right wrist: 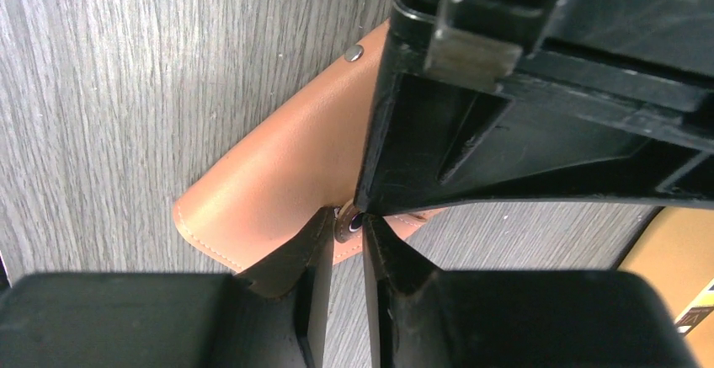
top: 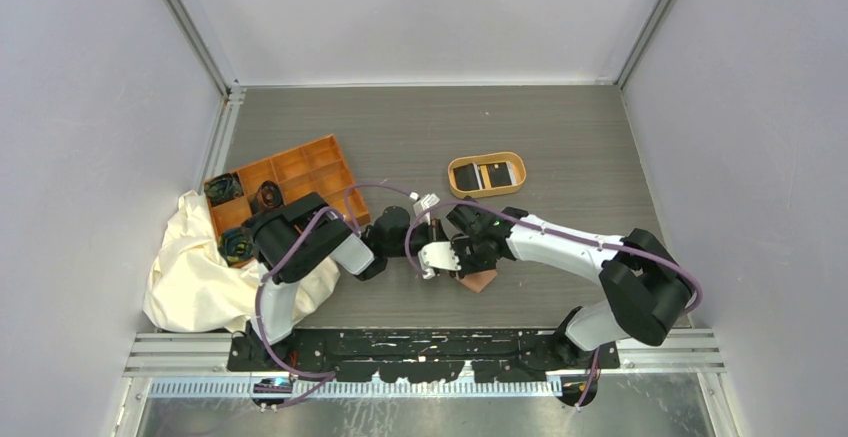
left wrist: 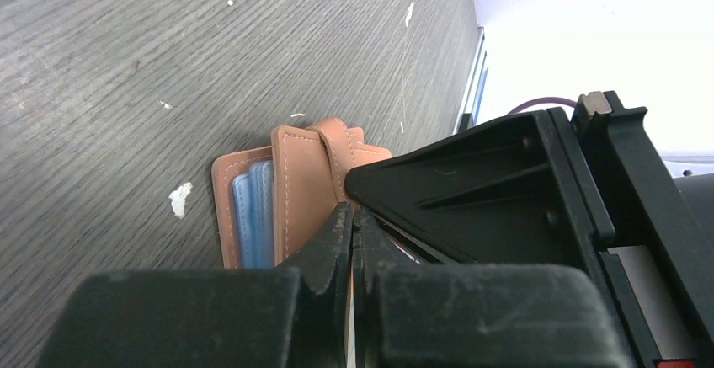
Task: Put the credit cards into the card holder
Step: Close the card holder at the center of the board.
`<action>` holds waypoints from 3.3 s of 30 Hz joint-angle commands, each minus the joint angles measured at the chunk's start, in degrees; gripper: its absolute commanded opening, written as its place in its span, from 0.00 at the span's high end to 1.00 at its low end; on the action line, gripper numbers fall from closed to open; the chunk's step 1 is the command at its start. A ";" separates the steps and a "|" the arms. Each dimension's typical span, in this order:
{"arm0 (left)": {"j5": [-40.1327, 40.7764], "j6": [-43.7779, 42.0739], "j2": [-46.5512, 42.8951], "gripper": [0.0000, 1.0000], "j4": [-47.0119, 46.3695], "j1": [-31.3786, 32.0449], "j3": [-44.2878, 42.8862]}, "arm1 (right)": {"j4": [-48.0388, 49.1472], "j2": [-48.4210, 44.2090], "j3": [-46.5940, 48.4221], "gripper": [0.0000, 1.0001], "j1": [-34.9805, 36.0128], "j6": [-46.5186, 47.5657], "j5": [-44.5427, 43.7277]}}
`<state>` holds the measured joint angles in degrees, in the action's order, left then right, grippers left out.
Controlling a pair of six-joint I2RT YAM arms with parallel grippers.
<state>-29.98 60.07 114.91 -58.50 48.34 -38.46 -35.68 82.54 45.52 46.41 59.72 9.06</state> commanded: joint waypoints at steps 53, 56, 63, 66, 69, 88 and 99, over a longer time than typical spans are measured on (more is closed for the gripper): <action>3.08 -75.76 -16.44 0.68 -23.27 12.91 21.48 | -18.72 12.76 19.23 0.60 -27.26 -26.00 26.77; 3.89 -76.03 -12.37 0.68 -23.48 13.17 19.79 | -18.43 13.45 19.51 0.64 -27.31 -26.55 25.98; 5.16 -75.65 -10.74 0.65 -23.48 13.27 19.15 | -18.36 14.74 20.08 0.73 -27.36 -26.89 25.54; 5.11 -75.19 -10.16 0.64 -23.50 13.24 18.72 | -18.04 15.02 20.22 0.76 -27.36 -27.36 25.38; 5.04 -74.46 -9.61 0.63 -23.50 13.32 18.13 | -17.61 14.93 20.14 0.80 -27.39 -27.66 25.38; 10.55 -77.57 -7.99 0.58 -14.30 15.62 13.26 | -16.00 8.47 17.14 0.96 -26.97 -23.59 25.97; 18.08 -65.91 -9.75 0.45 -23.26 15.00 16.62 | -6.99 0.27 11.10 0.96 -22.23 -22.16 17.32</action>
<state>-16.38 -12.88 107.04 -72.84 63.79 -23.68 -48.27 86.00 57.82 22.65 36.86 31.07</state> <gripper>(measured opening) 0.518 0.060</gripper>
